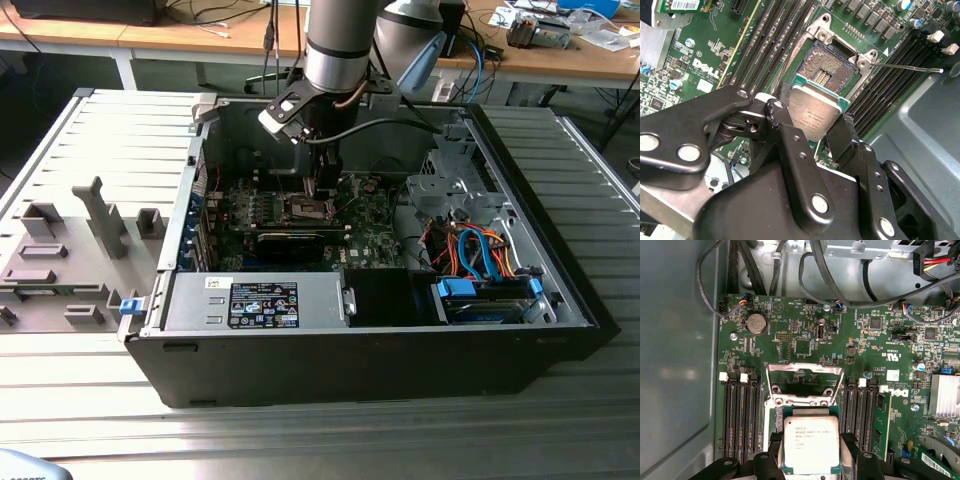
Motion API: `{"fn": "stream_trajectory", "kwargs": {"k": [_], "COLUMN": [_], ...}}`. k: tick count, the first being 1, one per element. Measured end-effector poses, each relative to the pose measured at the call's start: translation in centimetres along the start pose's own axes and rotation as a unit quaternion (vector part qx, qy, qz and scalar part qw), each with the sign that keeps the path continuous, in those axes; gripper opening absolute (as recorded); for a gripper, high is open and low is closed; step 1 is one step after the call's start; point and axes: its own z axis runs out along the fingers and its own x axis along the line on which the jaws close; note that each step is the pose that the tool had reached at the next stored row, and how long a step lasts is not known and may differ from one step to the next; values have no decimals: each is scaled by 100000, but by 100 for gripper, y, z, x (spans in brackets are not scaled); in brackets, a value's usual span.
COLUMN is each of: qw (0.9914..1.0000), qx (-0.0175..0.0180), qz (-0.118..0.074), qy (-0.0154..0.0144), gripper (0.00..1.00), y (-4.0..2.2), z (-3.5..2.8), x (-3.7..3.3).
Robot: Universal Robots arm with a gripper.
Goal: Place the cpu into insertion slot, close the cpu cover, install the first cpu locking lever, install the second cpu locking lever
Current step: 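Place the cpu into insertion slot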
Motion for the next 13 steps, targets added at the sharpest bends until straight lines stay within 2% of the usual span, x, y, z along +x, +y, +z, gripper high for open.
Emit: {"fn": "stream_trajectory", "kwargs": {"k": [13], "qw": [100000], "qx": [1], "qz": [4], "qy": [-3], "gripper": [55], "y": [-6], "z": [19], "x": [1]}}
